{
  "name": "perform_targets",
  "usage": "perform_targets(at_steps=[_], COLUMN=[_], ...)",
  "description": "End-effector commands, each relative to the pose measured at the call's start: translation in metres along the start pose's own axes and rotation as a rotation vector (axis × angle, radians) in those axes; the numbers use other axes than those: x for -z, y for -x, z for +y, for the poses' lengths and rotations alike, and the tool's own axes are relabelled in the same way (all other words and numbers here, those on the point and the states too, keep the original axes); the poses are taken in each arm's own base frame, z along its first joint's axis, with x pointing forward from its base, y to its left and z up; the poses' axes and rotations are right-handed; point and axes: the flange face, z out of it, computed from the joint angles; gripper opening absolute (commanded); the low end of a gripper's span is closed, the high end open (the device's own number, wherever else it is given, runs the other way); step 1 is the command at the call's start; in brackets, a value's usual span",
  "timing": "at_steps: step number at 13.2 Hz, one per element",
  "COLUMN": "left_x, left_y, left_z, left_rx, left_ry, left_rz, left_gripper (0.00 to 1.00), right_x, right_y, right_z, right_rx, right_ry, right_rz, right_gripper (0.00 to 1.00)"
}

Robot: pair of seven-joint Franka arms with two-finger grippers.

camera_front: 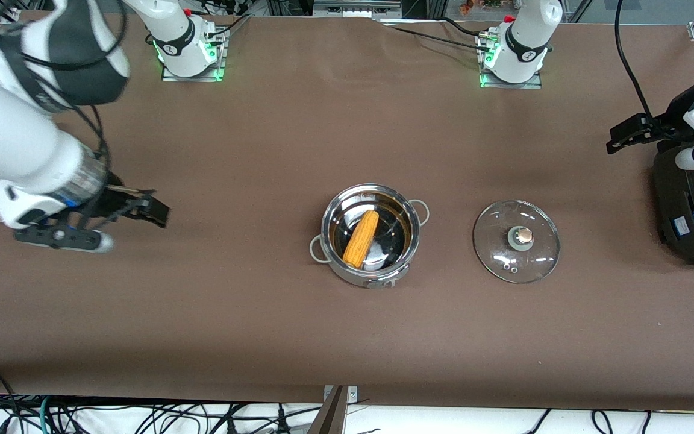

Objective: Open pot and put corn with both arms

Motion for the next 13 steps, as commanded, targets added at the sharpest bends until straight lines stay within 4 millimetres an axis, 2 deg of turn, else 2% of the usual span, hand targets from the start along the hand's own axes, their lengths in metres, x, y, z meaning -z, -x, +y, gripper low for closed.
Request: perform_targets(at_steps=[1, 2, 4, 5, 8, 10, 13], left_x=[0.002, 0.000, 0.000, -0.001, -0.001, -0.001, -0.001], left_y=[0.002, 0.002, 0.001, 0.000, 0.000, 0.000, 0.001], left_z=[0.001, 0.000, 0.001, 0.001, 0.001, 0.001, 0.001], left_rx=[0.009, 0.011, 0.008, 0.009, 0.003, 0.003, 0.003], left_ry=[0.011, 0.012, 0.011, 0.011, 0.010, 0.011, 0.010], left_rz=[0.011, 0.008, 0.008, 0.007, 0.005, 0.007, 0.005], left_gripper=[1.00, 1.00, 1.00, 1.00, 1.00, 1.00, 1.00], right_x=[0.012, 0.012, 0.019, 0.021, 0.012, -0.004, 0.001], right_y=[0.033, 0.040, 0.052, 0.053, 0.063, 0.052, 0.033], right_z=[0.065, 0.084, 0.100, 0.111, 0.119, 0.118, 0.118], right_rx=[-0.085, -0.068, 0.059, 0.060, 0.053, 0.075, 0.080], right_ry=[-0.053, -0.082, -0.071, -0.071, -0.056, 0.008, 0.018], right_rz=[-0.046, -0.065, -0.057, -0.057, -0.070, -0.075, -0.054], right_gripper=[1.00, 1.00, 1.00, 1.00, 1.00, 1.00, 1.00])
